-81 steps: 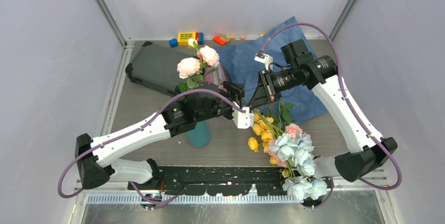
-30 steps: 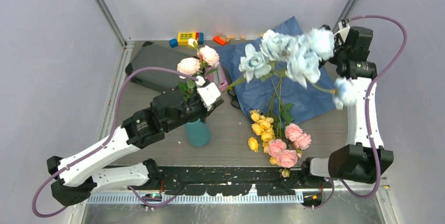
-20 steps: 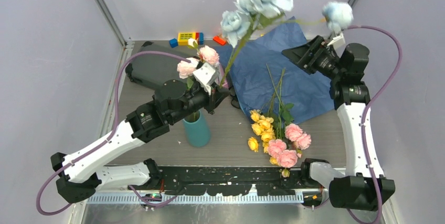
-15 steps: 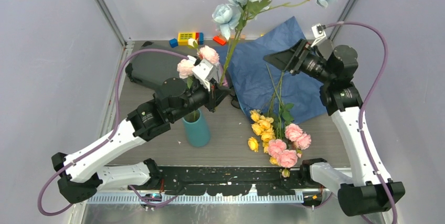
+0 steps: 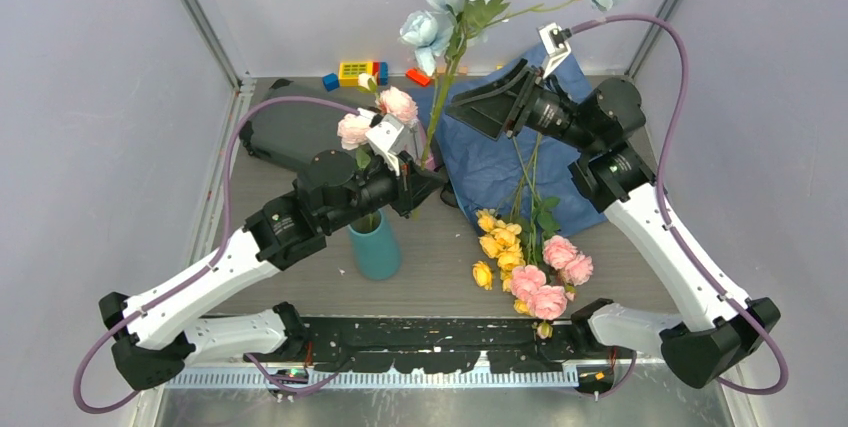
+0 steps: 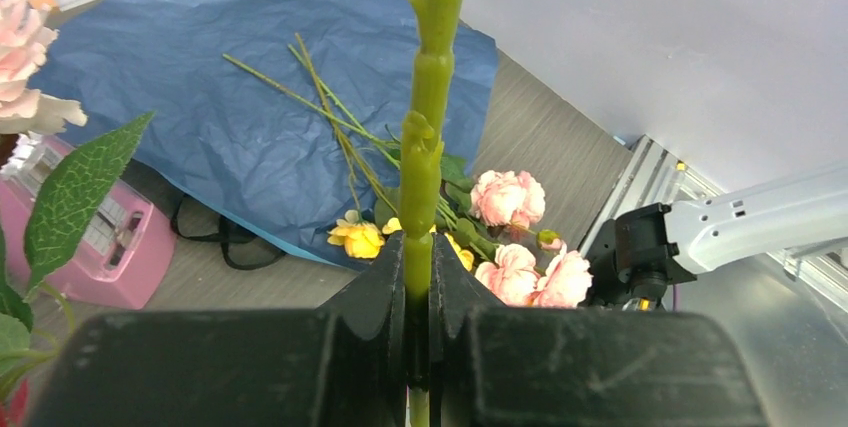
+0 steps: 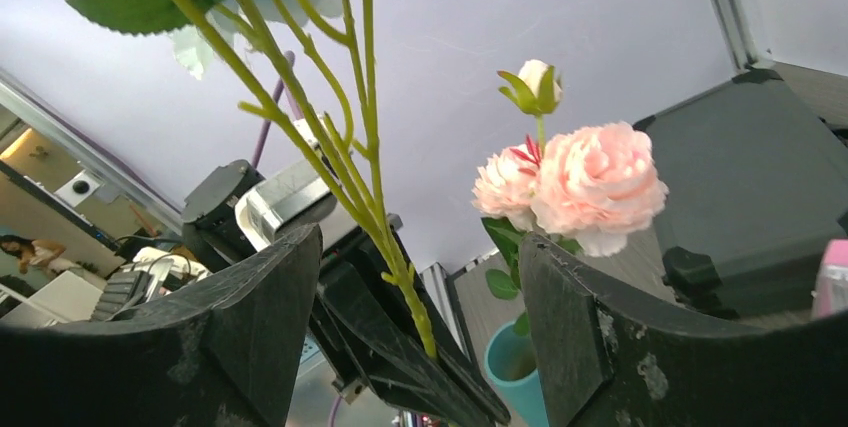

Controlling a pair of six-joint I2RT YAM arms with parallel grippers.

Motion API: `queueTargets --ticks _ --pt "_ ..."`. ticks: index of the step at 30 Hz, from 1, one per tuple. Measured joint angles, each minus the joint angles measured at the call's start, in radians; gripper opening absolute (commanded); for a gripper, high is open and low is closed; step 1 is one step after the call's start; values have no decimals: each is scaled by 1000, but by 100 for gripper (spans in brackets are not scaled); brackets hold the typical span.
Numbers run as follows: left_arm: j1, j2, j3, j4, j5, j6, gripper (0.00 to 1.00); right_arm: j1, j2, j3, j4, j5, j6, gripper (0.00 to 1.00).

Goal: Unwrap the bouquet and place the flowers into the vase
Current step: Pick up the fake flower from the wrapping paper.

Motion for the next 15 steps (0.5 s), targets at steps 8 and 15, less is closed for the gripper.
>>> queueTargets --ticks 8,15 --pt "1 3 0 0 34 -18 0 43 61 64 -2 17 -19 69" --pt "13 31 0 -3 65 -20 0 61 84 100 4 17 -27 50"
